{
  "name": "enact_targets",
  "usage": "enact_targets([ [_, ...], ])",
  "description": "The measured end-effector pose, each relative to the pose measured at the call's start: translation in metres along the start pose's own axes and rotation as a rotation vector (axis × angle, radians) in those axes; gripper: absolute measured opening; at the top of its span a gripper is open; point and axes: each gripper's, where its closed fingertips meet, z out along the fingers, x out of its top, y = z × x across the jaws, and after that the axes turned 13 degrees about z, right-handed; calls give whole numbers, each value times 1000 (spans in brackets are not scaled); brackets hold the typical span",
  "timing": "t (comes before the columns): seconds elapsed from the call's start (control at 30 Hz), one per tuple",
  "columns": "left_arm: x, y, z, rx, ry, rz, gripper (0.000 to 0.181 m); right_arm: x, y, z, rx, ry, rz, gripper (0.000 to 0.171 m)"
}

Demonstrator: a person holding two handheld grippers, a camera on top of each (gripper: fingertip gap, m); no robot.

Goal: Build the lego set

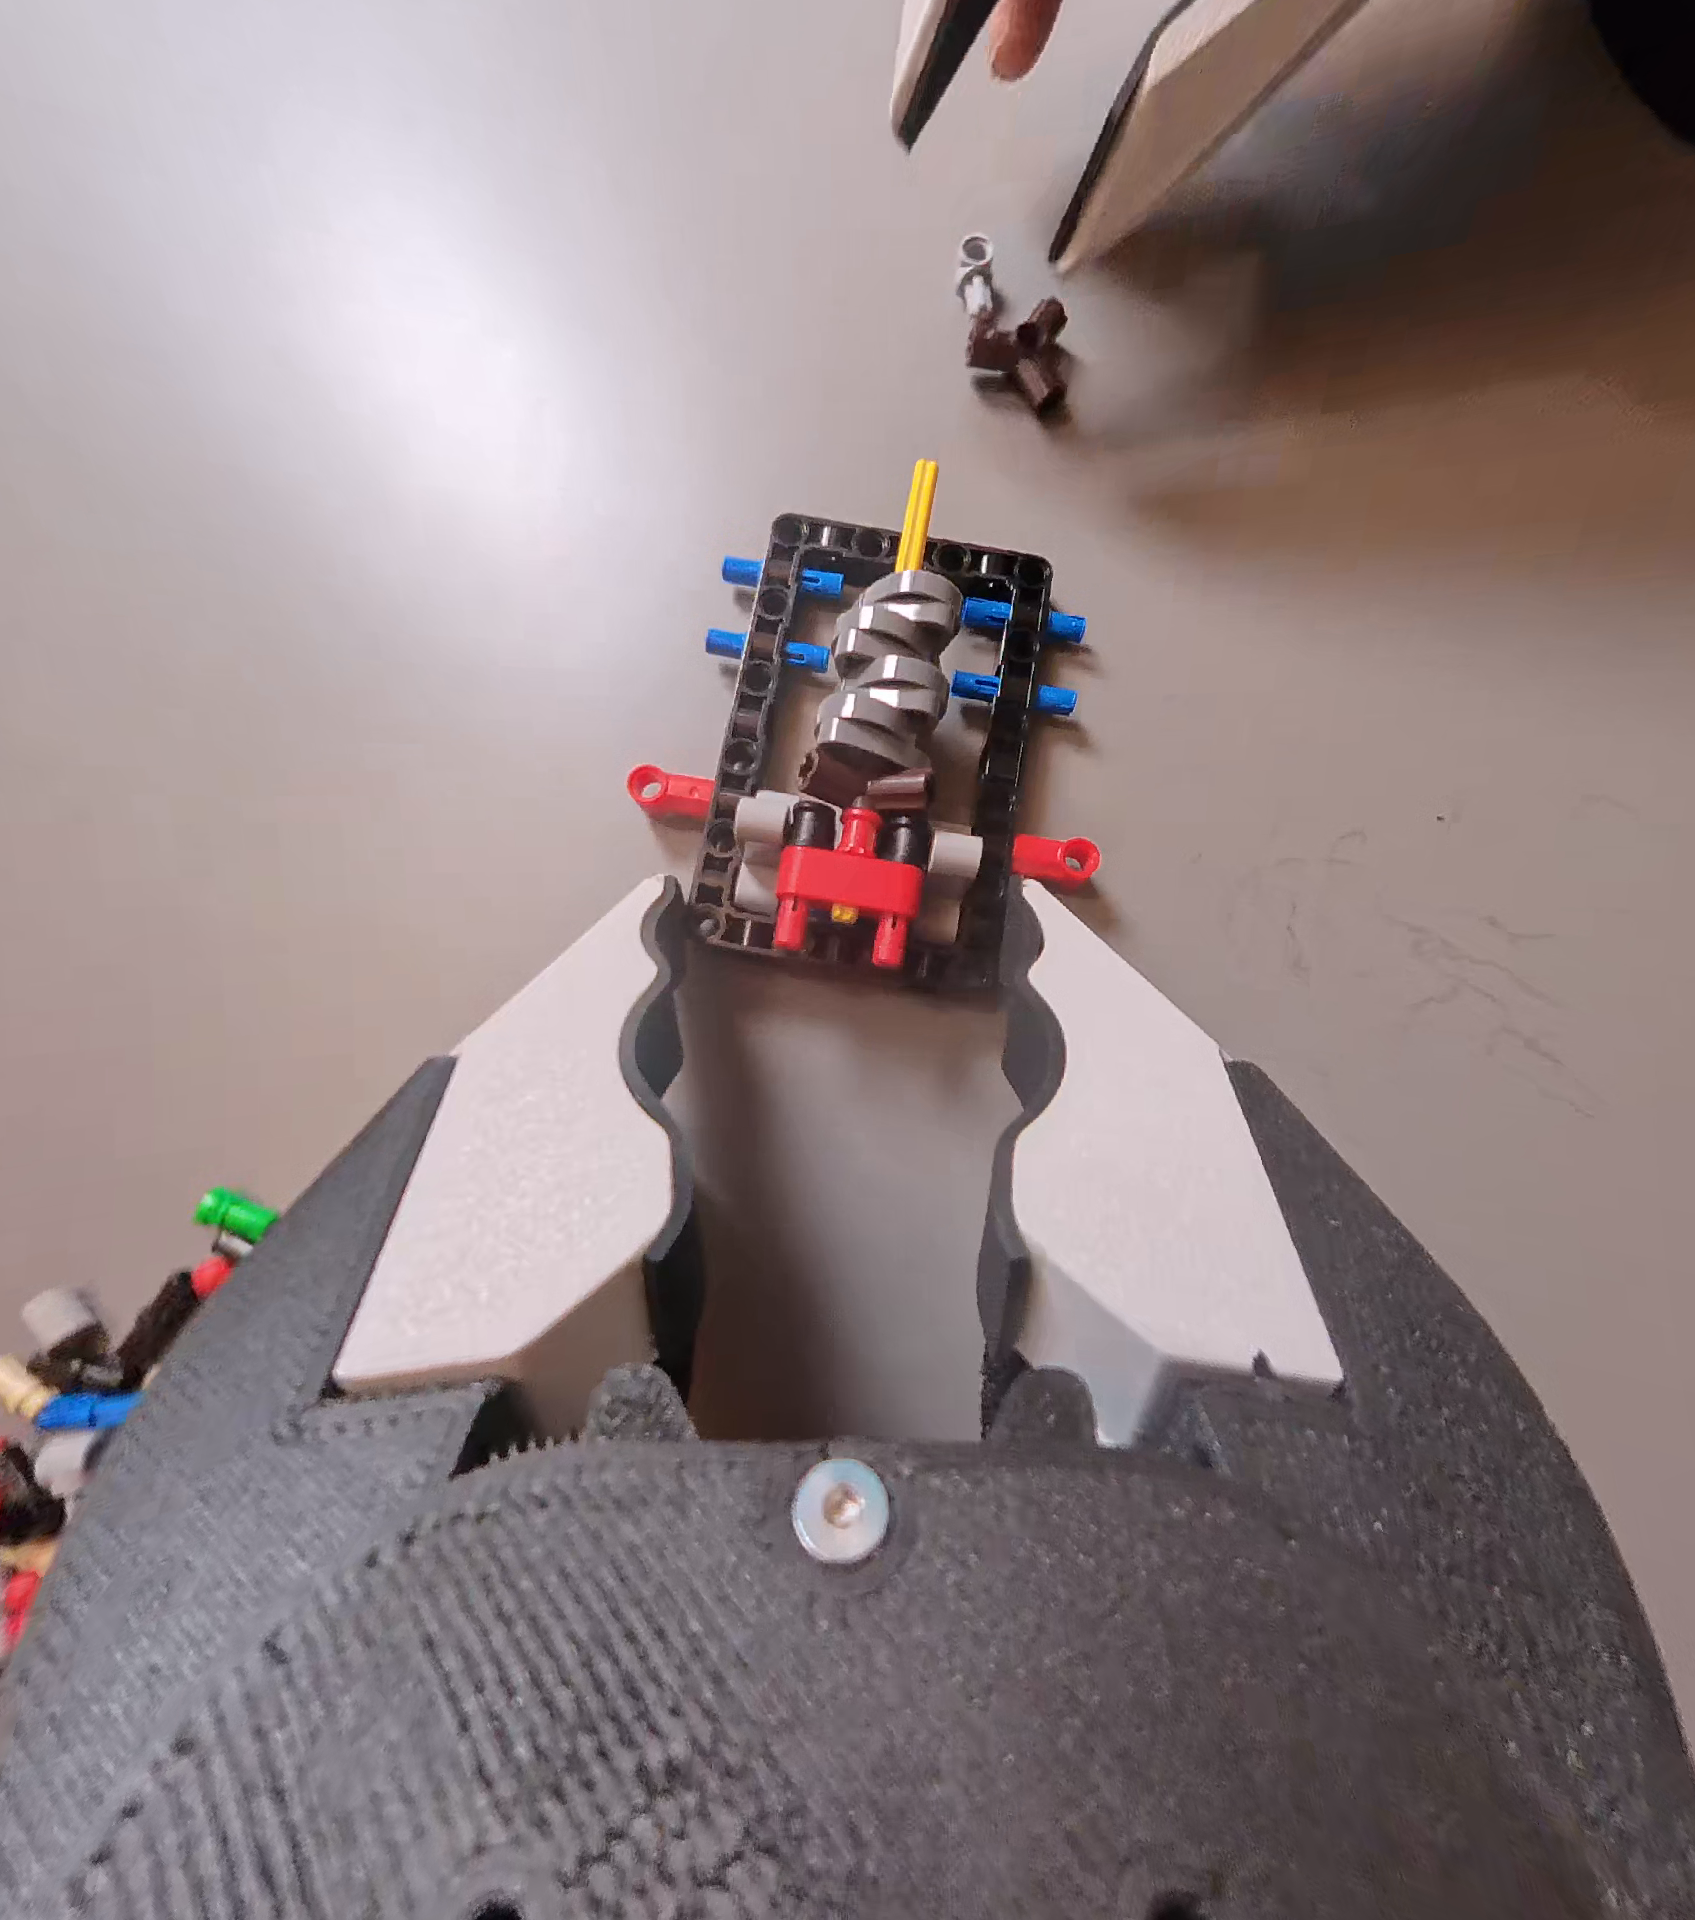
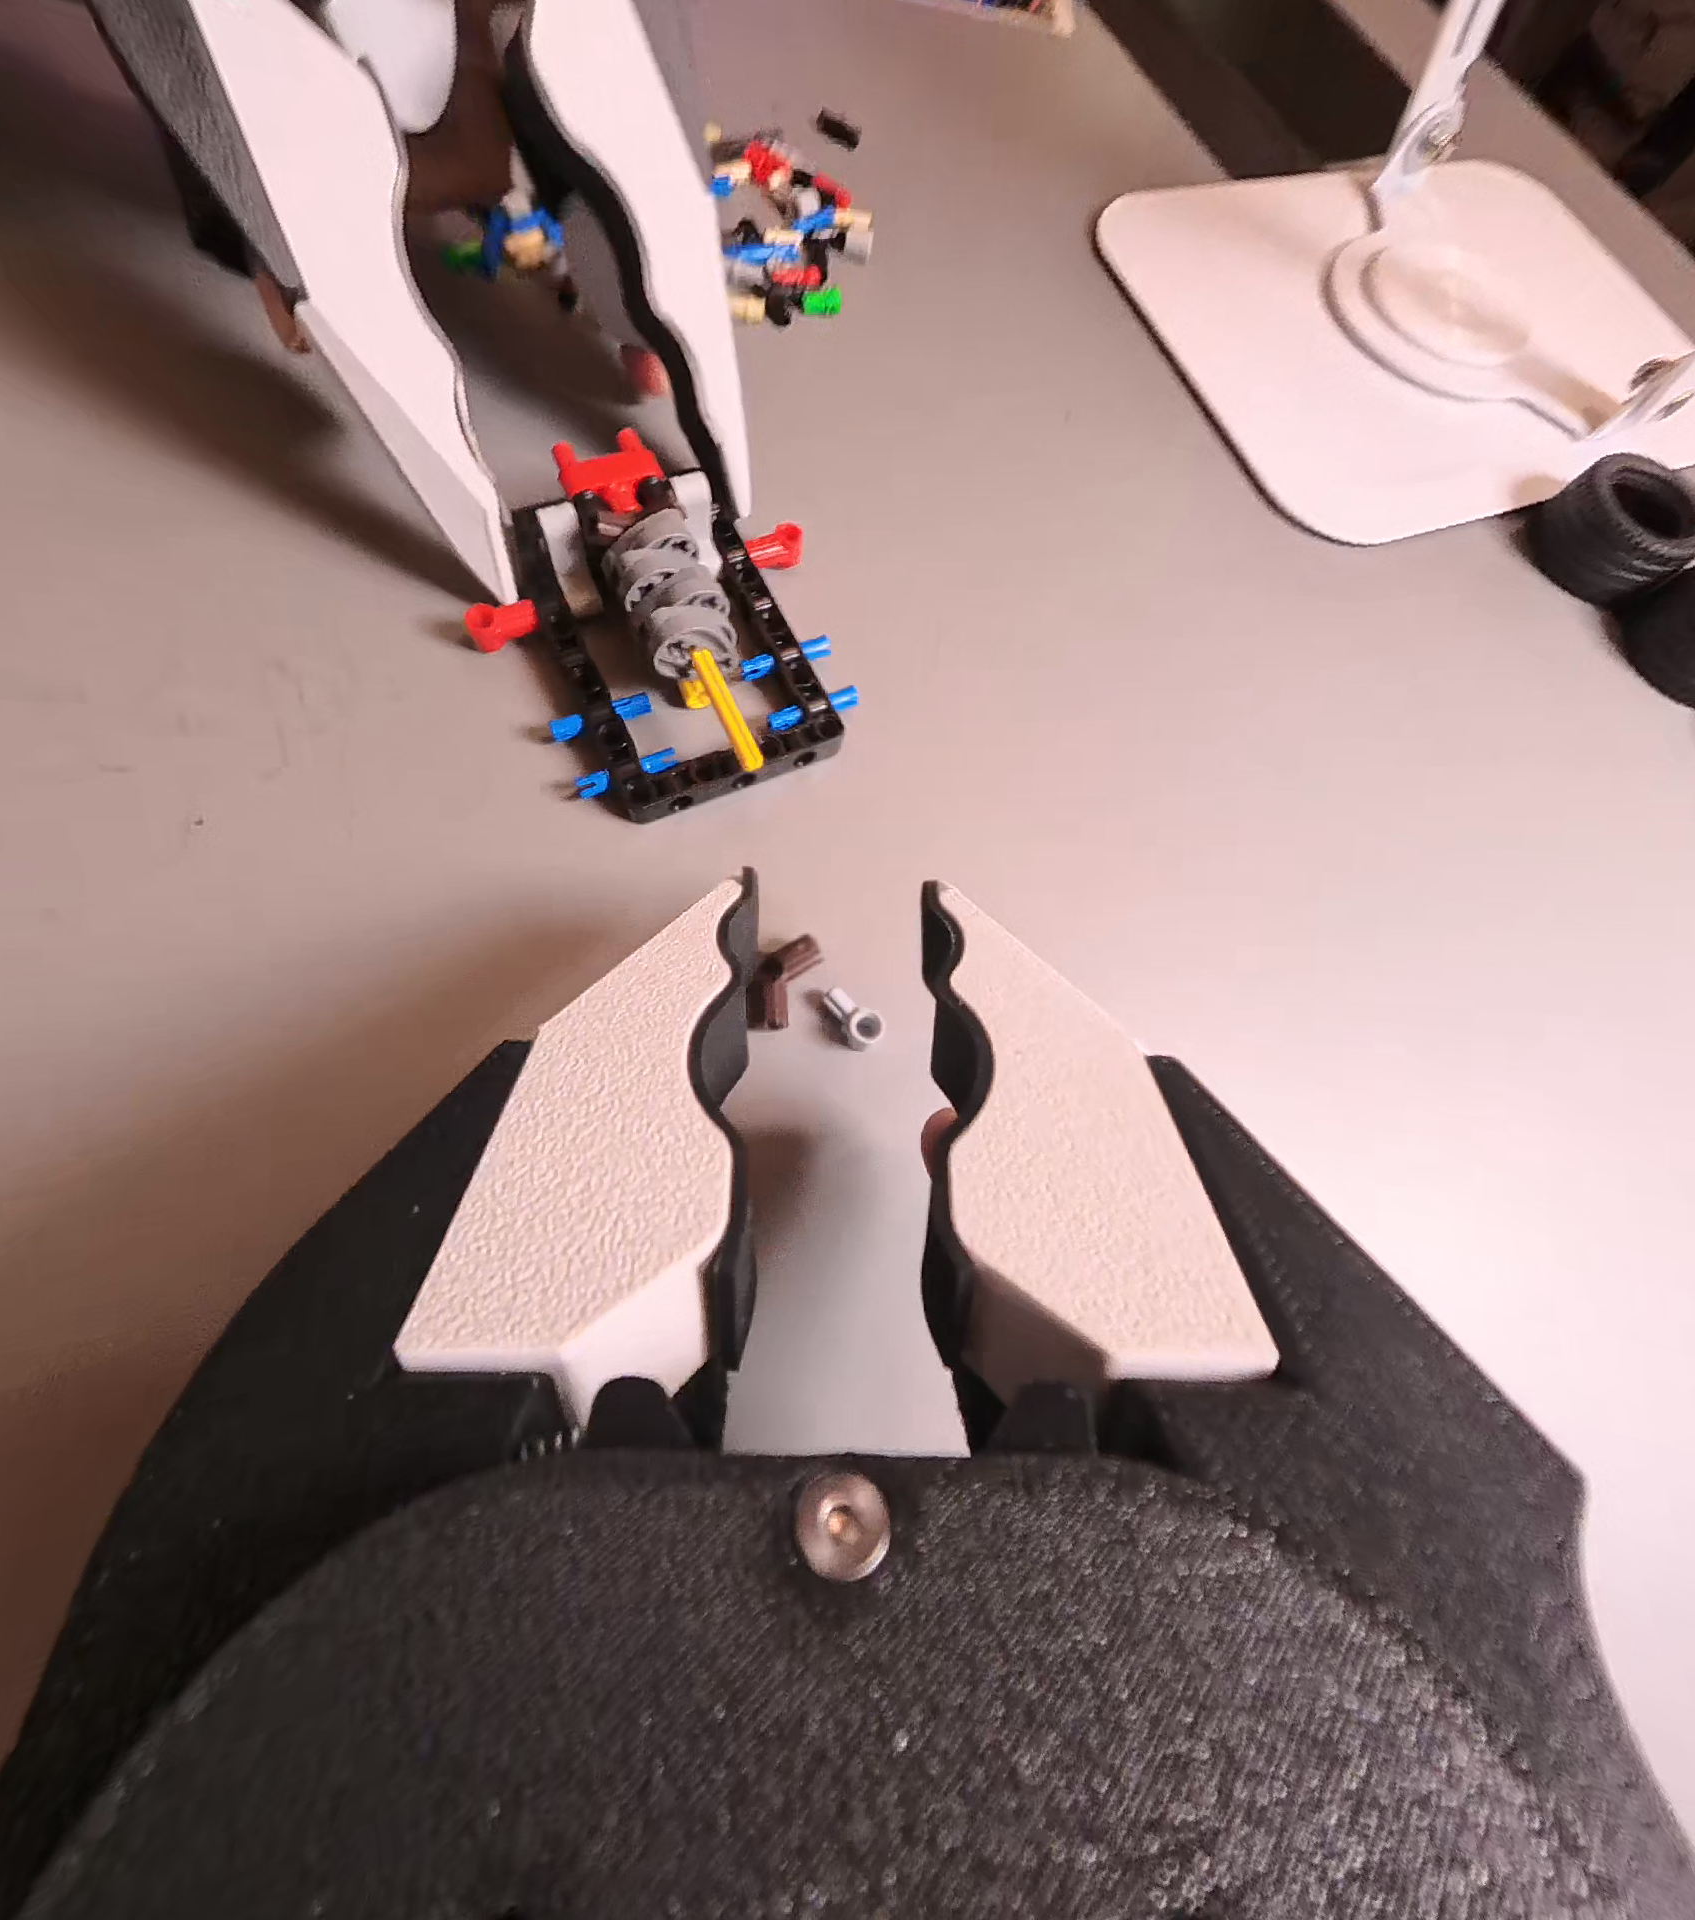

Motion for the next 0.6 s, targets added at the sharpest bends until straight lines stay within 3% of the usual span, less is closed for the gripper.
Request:
enact_targets([
  [0.43,0,-8,-30,119,114,-84,64,0,12,-7,-31,30,21,30],
  [0.6,2,-10,-39,186,158,-97,60,-11,40,-11,-144,-10,90,27],
])
